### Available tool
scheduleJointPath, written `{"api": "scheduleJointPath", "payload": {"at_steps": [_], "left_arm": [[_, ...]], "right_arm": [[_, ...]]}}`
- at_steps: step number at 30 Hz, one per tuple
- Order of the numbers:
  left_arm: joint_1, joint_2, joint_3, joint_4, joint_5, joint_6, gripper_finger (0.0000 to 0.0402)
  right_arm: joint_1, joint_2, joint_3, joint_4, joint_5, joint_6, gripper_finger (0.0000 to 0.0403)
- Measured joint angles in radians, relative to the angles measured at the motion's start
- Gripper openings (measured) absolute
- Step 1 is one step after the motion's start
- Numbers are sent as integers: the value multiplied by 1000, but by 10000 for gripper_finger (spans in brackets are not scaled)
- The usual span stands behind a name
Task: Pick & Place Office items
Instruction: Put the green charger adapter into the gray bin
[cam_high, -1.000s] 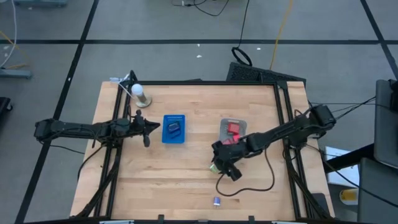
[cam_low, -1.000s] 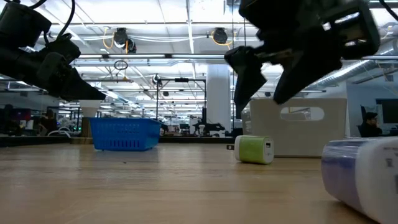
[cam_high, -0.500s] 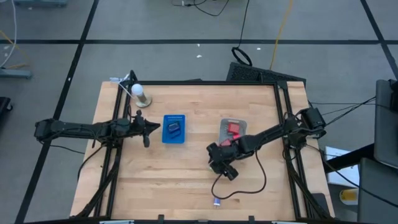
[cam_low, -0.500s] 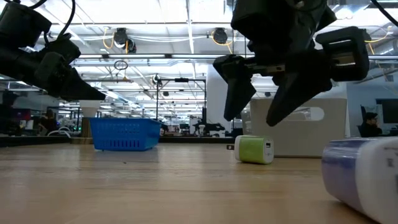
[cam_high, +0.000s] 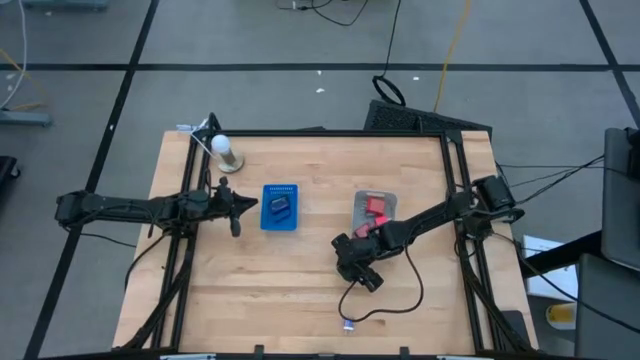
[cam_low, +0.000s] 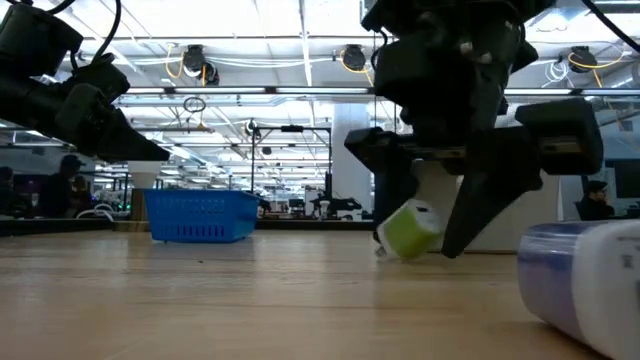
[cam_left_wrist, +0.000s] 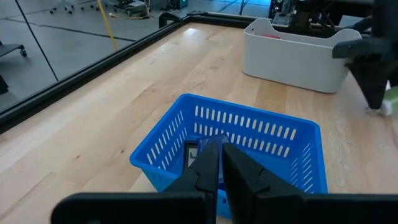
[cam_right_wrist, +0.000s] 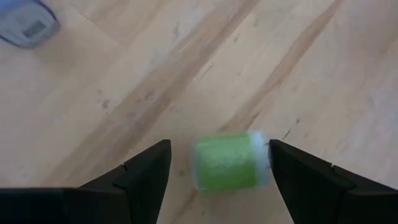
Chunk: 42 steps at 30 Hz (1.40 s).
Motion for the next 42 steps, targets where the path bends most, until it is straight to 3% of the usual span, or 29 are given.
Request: {"api": "scheduleJointPath", "payload": {"at_steps": [42], "left_arm": [[0, 0, -1, 0, 0, -3, 21]], "right_arm": [[-23, 21, 2, 51, -33, -26, 246]]}}
